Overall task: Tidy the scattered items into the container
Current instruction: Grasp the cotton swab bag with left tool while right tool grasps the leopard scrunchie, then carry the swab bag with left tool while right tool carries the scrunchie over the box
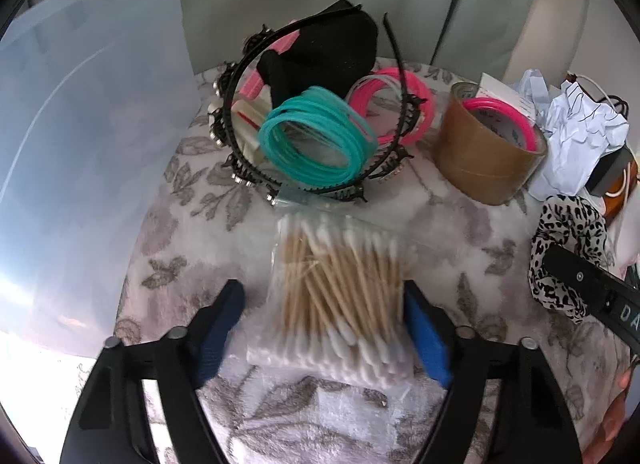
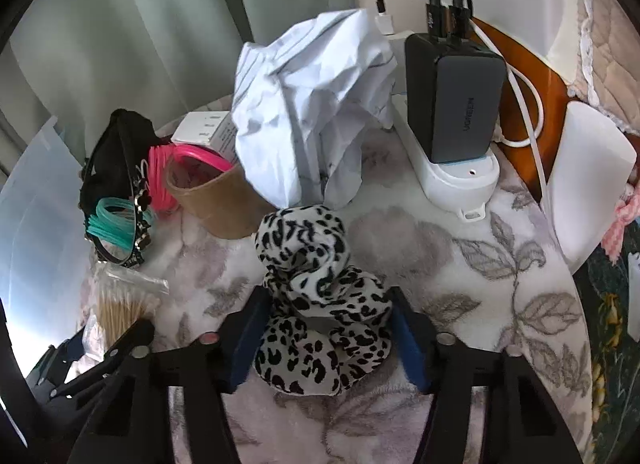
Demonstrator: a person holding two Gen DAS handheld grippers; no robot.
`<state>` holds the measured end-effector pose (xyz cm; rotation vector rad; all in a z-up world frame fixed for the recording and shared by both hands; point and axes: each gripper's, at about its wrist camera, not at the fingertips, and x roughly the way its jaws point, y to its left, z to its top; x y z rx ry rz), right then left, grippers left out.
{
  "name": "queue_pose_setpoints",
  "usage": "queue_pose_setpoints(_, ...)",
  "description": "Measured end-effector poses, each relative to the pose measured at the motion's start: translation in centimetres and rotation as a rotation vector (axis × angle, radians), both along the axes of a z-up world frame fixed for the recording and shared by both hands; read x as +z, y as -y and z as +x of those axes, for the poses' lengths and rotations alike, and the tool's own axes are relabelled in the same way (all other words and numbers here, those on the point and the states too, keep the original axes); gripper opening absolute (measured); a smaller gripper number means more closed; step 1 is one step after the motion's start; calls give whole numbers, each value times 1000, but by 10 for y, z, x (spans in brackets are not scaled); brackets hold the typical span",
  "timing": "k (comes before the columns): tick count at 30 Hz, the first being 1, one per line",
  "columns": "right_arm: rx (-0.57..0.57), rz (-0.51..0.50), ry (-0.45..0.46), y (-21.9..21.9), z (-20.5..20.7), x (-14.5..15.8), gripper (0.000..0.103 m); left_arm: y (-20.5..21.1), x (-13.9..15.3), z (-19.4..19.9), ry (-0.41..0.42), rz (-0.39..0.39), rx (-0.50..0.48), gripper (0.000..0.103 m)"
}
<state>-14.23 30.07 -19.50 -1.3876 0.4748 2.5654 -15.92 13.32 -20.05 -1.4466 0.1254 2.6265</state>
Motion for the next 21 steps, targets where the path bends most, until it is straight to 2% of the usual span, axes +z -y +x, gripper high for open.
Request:
queue_pose_setpoints(5, 2, -16, 7, 7, 2, -2, 45, 1, 1, 3, 7, 17, -6, 59)
queue_pose_setpoints(9, -8, -38, 8, 13, 5, -4, 36, 5, 3, 6, 14, 28, -3, 52)
queue_pose_setpoints(16, -23, -61, 13, 28, 15, -5, 25, 13, 5, 14, 32, 44, 11, 49)
queue_pose_setpoints(21, -37, -76, 14, 39, 25, 0, 22, 22, 8, 25, 55, 62, 21, 48)
